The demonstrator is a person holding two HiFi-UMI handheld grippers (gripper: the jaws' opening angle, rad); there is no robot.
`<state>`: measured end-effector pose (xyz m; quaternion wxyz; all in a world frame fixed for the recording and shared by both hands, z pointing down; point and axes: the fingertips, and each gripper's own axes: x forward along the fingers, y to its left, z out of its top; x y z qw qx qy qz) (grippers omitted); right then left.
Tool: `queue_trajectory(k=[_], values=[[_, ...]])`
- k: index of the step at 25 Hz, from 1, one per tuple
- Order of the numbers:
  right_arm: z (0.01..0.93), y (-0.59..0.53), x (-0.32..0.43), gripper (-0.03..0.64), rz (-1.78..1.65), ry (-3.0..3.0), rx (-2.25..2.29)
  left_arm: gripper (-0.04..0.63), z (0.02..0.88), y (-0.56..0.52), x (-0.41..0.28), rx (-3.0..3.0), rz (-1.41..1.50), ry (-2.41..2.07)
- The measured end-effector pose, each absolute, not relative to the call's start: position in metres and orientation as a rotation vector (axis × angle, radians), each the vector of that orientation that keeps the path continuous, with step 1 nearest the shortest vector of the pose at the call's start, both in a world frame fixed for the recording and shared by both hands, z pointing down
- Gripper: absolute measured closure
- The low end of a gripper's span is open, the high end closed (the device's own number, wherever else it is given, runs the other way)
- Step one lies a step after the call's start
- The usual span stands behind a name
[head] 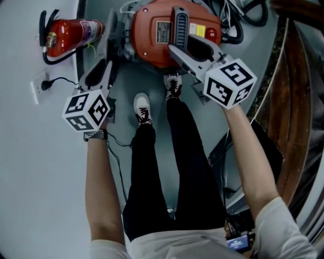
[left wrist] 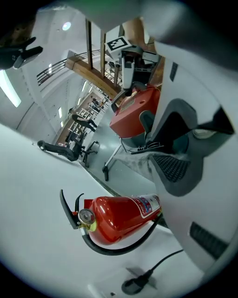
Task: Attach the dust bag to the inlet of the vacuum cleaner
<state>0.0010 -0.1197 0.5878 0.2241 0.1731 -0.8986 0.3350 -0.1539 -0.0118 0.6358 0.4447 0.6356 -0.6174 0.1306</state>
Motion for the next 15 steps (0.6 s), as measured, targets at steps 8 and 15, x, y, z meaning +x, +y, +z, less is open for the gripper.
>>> queue_trajectory(k=[8,15], values=[[0.5878,-0.1198,0.0016,0.399,0.918,-2.481,0.476,0.491,0.6353,-0.0055,-0.1494,1.619,0.518,-1.643],[0.5875,-0.1200,0.0020,0.399,0.916,-2.483,0.481,0.542,0.6434,-0.0026,-0.1549,1.599,0.616,-1.699]])
